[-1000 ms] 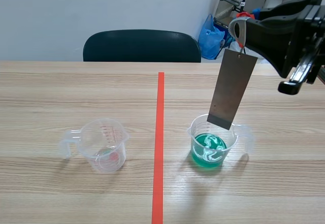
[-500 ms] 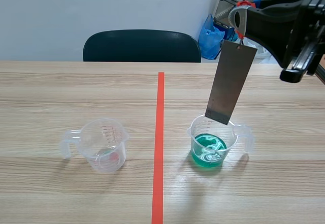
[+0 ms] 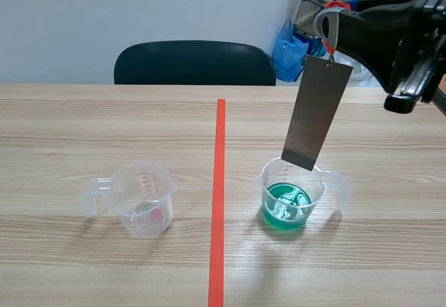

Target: Do the redox reaction experiment

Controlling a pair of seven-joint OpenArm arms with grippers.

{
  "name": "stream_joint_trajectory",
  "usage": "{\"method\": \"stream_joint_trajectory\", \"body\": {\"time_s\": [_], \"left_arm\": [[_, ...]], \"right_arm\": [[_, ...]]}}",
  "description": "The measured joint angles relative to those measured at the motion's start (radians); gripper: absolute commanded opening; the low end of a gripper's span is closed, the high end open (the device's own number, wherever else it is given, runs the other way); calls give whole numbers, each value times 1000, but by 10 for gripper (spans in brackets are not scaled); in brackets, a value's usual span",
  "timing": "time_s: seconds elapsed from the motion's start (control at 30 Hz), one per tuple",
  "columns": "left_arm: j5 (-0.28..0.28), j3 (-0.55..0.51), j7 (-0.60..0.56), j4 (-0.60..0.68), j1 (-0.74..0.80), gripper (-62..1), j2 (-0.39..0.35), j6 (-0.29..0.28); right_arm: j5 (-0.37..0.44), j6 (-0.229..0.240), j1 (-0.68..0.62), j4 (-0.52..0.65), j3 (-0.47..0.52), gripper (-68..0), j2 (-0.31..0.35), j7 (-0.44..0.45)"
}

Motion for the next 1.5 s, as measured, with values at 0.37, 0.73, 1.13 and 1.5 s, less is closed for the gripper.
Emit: {"method": "stream_joint_trajectory", "body": {"time_s": [0.37,0.73,1.13,1.5], "left_arm": [[0,0,0,0,0,14,0,0],[0,0,0,0,0,14,0,0],[0,0,0,0,0,14,0,0],[0,0,0,0,0,14,0,0]], "right_arm": [[0,0,0,0,0,-669,0,0],[0,0,0,0,0,-669,0,-19],[0,0,0,0,0,-669,0,-23],[0,0,0,0,0,-669,0,-23]]}}
